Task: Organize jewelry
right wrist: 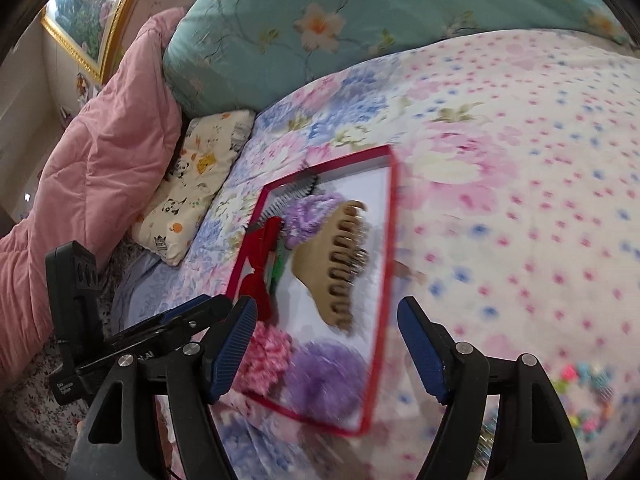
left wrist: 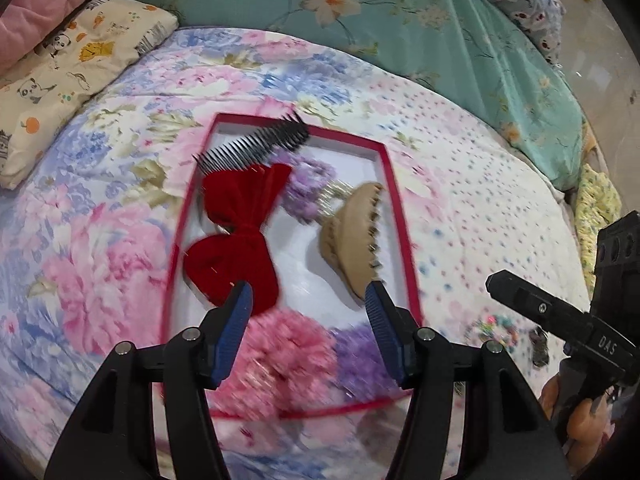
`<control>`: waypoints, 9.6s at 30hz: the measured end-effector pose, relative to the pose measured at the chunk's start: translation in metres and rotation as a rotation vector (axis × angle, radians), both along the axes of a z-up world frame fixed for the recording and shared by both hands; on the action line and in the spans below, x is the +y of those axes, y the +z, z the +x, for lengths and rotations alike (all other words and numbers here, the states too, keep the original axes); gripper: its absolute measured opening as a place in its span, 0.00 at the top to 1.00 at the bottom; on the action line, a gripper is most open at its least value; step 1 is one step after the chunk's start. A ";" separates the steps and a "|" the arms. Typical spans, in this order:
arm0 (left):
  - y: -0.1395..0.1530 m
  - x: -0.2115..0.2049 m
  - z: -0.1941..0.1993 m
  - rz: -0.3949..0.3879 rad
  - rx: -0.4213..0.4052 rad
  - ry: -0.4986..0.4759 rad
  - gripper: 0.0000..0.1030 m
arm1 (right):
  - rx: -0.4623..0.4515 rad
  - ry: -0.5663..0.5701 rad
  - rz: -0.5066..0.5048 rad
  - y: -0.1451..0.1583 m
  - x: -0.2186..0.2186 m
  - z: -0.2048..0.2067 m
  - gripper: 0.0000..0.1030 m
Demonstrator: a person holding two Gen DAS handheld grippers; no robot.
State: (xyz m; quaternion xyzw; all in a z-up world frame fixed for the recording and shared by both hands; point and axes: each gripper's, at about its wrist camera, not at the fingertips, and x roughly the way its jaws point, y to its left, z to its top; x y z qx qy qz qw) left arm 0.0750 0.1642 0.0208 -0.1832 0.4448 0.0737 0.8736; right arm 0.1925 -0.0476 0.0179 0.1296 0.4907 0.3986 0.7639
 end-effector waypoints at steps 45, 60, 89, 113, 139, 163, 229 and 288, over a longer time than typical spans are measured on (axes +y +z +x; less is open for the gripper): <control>-0.070 -0.227 0.054 -0.005 0.176 -0.506 0.48 | 0.028 -0.348 -0.314 -0.054 -0.215 -0.028 0.31; -0.069 -0.238 0.054 0.022 0.171 -0.575 0.94 | 0.024 -0.316 -0.284 -0.060 -0.210 -0.030 0.90; 0.011 -0.081 -0.028 -0.118 -0.066 -0.209 0.94 | 0.026 -0.134 -0.032 -0.010 -0.141 -0.058 0.90; -0.008 0.017 -0.057 -0.127 -0.077 0.010 0.94 | 0.039 0.145 0.000 -0.011 0.018 -0.061 0.90; -0.061 0.024 -0.034 -0.082 0.058 0.018 0.94 | 0.150 0.156 -0.047 -0.069 0.048 -0.038 0.84; -0.047 0.018 -0.048 -0.067 0.039 0.037 0.53 | 0.086 0.107 -0.031 -0.044 0.030 -0.045 0.61; 0.030 -0.006 -0.117 0.276 0.023 0.145 0.00 | -0.230 0.205 -0.159 0.052 -0.001 -0.107 0.00; 0.001 -0.015 -0.105 0.329 0.071 0.157 0.00 | -0.208 0.187 -0.190 0.003 0.013 -0.098 0.00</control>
